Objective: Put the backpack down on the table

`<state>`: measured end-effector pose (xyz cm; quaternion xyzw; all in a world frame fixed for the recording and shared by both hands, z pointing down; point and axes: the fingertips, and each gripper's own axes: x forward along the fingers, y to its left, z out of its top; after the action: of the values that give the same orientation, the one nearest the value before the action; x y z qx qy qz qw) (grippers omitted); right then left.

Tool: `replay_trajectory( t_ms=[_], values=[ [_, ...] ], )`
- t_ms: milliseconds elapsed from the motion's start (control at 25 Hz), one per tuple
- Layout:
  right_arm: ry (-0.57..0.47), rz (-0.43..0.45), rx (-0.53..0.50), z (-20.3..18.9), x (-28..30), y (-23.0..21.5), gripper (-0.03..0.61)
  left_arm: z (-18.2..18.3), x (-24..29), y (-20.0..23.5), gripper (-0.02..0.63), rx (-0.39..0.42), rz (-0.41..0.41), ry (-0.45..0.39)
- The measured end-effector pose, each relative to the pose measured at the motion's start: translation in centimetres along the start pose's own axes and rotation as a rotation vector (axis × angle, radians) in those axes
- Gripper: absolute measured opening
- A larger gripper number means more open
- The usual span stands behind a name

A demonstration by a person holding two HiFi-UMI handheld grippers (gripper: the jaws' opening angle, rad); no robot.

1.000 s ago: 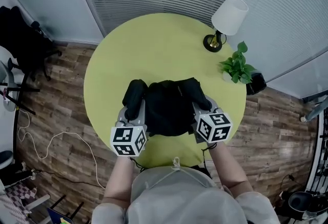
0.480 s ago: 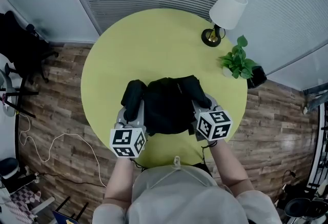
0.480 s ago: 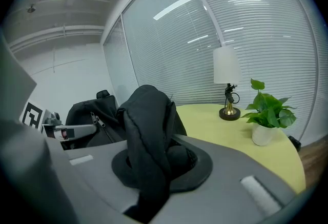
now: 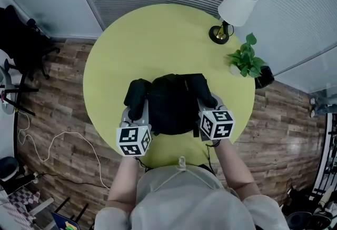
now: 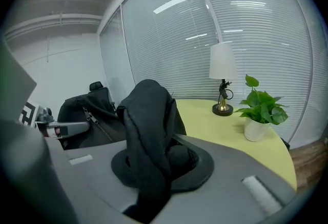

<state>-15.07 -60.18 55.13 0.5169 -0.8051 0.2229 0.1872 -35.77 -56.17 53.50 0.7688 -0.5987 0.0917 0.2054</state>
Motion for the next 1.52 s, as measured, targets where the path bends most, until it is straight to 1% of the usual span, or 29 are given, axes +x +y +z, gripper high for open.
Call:
replay_trajectory(
  t_ms=[120, 200, 280, 400, 480, 520, 560, 640, 720, 800, 880, 1080, 1160, 1240, 1360, 1400, 1440, 1520],
  values=[
    [0.01, -0.017, -0.013, -0.7, 0.0, 0.0, 0.06, -0.7, -0.2, 0.3, 0.034, -0.002, -0.002, 0.006],
    [0.01, -0.007, -0.022, -1.0, 0.0, 0.2, 0.061, -1.1, -0.2, 0.4, 0.035, -0.003, 0.001, 0.013],
    [0.01, 0.013, -0.026, -1.2, 0.0, 0.5, 0.088, -1.3, -0.2, 0.5, 0.037, -0.002, 0.005, 0.018],
    [0.012, 0.011, -0.047, -1.7, 0.0, 0.6, 0.165, -1.5, -0.2, 0.5, 0.051, -0.021, 0.008, 0.013],
    [-0.005, -0.011, -0.06, -1.8, -0.2, 0.6, 0.272, -1.4, -0.6, 0.9, 0.078, -0.066, 0.017, -0.011],
    [-0.021, -0.023, -0.064, -1.8, -0.4, 0.6, 0.331, -1.4, -0.8, 1.1, 0.125, -0.094, 0.023, -0.024],
    [-0.041, -0.036, -0.067, -1.7, -0.7, 0.5, 0.376, -1.3, -1.1, 1.3, 0.162, -0.117, 0.028, -0.034],
    [-0.083, -0.062, -0.078, -1.2, -1.4, 0.3, 0.439, -1.4, -1.5, 1.4, 0.269, -0.14, 0.03, -0.044],
    [-0.118, -0.077, -0.089, -0.7, -2.3, 0.2, 0.463, -1.5, -2.0, 1.0, 0.363, -0.134, 0.033, -0.046],
    [-0.134, -0.07, -0.09, -0.4, -3.3, 0.5, 0.463, -1.6, -2.8, 0.6, 0.404, -0.109, 0.051, -0.052],
    [-0.136, -0.056, -0.094, -0.6, -4.2, 0.9, 0.46, -1.6, -3.8, 0.0, 0.421, -0.085, 0.067, -0.067],
    [-0.141, -0.044, -0.123, -0.9, -6.7, 1.4, 0.427, -0.6, -6.8, -1.7, 0.414, -0.054, 0.093, -0.126],
    [-0.16, -0.06, -0.135, -0.5, -8.1, 1.4, 0.374, 0.0, -8.0, -2.3, 0.354, -0.052, 0.107, -0.153],
    [-0.17, -0.068, -0.132, -0.3, -9.5, 1.4, 0.297, 0.3, -9.0, -2.9, 0.319, -0.053, 0.123, -0.163],
    [-0.194, -0.064, -0.111, -0.1, -11.5, 1.5, 0.196, 0.8, -10.5, -4.2, 0.19, -0.04, 0.139, -0.164],
    [-0.202, -0.062, -0.104, 0.0, -12.1, 1.5, 0.158, 1.0, -10.9, -4.8, 0.159, -0.03, 0.138, -0.166],
    [-0.21, -0.057, -0.097, 0.0, -12.6, 1.6, 0.103, 1.3, -11.3, -5.5, 0.137, -0.019, 0.135, -0.171],
    [-0.219, -0.038, -0.087, 0.1, -13.3, 1.8, 0.008, 1.7, -11.9, -6.8, 0.07, -0.005, 0.129, -0.185]
  ],
)
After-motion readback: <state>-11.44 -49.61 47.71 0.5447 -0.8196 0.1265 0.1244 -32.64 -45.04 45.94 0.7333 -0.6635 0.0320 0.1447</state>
